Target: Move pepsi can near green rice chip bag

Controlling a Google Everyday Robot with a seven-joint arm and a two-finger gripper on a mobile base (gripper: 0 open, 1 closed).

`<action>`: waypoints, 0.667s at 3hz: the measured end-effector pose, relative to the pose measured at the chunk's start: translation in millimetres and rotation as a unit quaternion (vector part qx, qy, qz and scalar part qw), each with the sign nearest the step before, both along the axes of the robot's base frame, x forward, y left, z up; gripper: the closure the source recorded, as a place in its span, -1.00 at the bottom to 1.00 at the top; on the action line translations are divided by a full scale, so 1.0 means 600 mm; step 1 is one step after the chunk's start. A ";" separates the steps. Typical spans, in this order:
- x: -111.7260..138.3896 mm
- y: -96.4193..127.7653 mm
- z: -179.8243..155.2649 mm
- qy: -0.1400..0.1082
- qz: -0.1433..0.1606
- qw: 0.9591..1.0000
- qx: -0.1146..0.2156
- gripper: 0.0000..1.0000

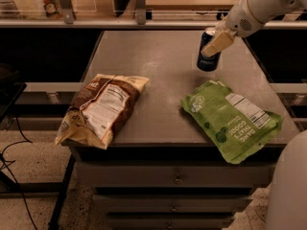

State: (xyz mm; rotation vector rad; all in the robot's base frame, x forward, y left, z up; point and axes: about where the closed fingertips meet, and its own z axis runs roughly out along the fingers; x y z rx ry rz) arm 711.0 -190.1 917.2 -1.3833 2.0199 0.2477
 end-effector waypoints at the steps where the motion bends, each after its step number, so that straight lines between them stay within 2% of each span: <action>1: -0.042 0.023 0.062 -0.013 0.035 0.999 0.017 1.00; 2: -0.090 0.026 0.096 -0.017 0.054 0.998 0.039 1.00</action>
Offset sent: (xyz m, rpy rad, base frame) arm -0.1008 0.0103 0.0802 0.1314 -0.0410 0.1463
